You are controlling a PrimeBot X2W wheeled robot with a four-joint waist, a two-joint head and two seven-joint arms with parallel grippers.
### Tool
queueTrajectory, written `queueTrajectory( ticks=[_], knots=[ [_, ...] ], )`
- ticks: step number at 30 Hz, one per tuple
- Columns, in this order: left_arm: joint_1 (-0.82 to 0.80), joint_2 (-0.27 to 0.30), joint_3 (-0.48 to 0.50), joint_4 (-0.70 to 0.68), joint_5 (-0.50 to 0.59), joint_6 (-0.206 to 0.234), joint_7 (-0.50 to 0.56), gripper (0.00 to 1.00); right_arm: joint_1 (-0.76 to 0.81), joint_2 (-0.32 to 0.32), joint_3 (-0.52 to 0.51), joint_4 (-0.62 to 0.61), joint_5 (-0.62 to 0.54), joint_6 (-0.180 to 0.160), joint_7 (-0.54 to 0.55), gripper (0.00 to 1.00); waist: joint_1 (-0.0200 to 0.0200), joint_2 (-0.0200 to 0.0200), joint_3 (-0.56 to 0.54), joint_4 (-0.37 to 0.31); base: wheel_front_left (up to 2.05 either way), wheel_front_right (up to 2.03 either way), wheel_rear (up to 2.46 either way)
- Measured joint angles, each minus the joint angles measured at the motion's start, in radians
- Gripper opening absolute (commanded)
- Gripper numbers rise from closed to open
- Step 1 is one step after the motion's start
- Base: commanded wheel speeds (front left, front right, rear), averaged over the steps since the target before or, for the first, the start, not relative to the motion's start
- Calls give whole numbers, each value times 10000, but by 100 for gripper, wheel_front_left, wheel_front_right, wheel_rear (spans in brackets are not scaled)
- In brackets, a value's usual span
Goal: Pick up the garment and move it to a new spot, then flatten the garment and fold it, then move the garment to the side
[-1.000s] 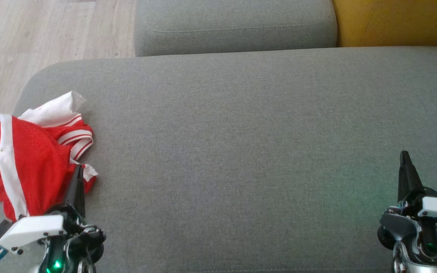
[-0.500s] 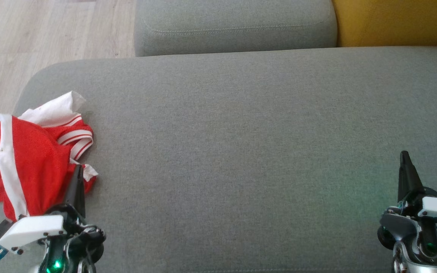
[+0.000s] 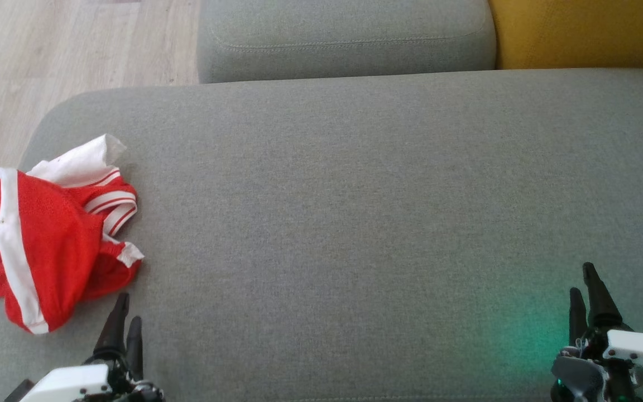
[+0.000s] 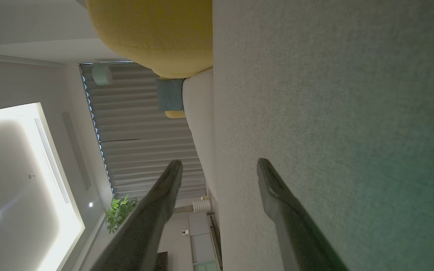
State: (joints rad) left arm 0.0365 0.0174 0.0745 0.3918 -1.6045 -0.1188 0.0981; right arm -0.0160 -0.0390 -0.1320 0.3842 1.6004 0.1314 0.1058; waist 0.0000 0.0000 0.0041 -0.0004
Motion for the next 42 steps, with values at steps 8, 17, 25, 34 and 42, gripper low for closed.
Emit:
queueTrajectory(
  ticks=[8, 17, 25, 34, 42],
  knots=[
    [-247, 0, -13, -27, 533, -2, -217, 100, -128, -27, 261, -75, -399, 0, -242, 100, 0, 0, 20, -17, 0, 0, 0],
    [-286, 2, -8, -29, 1722, -2, -435, 100, -159, -71, 355, -125, -1423, 0, -487, 100, 0, 0, 54, -47, 0, 0, 0],
    [-453, 6, -151, -44, 2953, 102, -692, 100, -294, -88, 602, -128, -2600, 0, -709, 100, 0, 0, 78, -58, 0, 0, 0],
    [-455, 10, -391, -38, 4280, 318, -917, 100, -402, -96, 857, -127, -3981, 0, -959, 100, 0, 0, 67, -73, 0, 0, 0],
    [-569, 17, -617, -40, 5505, 593, -1135, 100, -419, -105, 1049, -96, -5141, 0, -1204, 100, 0, 0, 80, -103, 0, 0, 0]
  ],
)
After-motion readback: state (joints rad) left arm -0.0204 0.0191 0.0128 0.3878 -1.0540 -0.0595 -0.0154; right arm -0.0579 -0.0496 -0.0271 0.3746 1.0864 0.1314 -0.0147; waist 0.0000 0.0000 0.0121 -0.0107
